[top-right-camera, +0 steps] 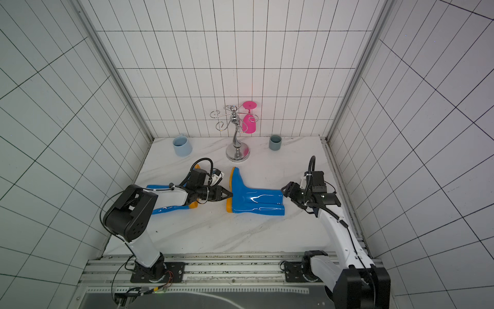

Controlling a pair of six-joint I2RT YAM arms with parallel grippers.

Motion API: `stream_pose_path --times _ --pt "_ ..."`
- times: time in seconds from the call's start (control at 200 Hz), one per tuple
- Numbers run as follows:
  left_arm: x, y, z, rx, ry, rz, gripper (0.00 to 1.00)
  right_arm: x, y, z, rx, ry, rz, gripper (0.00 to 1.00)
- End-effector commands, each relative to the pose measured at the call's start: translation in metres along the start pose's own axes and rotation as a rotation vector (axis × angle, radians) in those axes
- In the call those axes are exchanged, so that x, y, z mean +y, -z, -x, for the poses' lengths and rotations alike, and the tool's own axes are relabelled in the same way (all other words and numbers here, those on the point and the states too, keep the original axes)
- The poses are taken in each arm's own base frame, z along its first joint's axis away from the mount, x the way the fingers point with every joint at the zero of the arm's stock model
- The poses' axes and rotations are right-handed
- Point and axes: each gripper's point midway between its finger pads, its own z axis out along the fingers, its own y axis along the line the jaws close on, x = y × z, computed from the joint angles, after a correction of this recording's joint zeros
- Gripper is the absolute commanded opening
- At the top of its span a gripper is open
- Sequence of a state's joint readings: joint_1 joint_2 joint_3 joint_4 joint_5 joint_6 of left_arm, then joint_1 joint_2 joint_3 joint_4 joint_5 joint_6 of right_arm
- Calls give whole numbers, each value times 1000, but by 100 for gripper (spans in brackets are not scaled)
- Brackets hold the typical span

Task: Wipe the rubber boots with a cloth
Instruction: Adjust the rubber boot at the center of the board.

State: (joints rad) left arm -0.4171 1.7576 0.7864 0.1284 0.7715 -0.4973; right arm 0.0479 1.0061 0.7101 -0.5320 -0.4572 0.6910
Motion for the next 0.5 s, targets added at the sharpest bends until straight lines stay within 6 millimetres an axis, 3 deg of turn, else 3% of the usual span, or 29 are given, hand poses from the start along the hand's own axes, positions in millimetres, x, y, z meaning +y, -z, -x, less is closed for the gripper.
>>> stream_pose_path --times 0.0,0.15,0.495 --pt "68 1 -56 104 188 254 6 -1 -7 -36 105 -163 97 69" --pt "68 0 -56 100 186 251 6 -15 -15 -64 169 -282 126 73" --pt "68 -1 -57 107 188 245 6 -44 -37 -84 186 -440 86 76"
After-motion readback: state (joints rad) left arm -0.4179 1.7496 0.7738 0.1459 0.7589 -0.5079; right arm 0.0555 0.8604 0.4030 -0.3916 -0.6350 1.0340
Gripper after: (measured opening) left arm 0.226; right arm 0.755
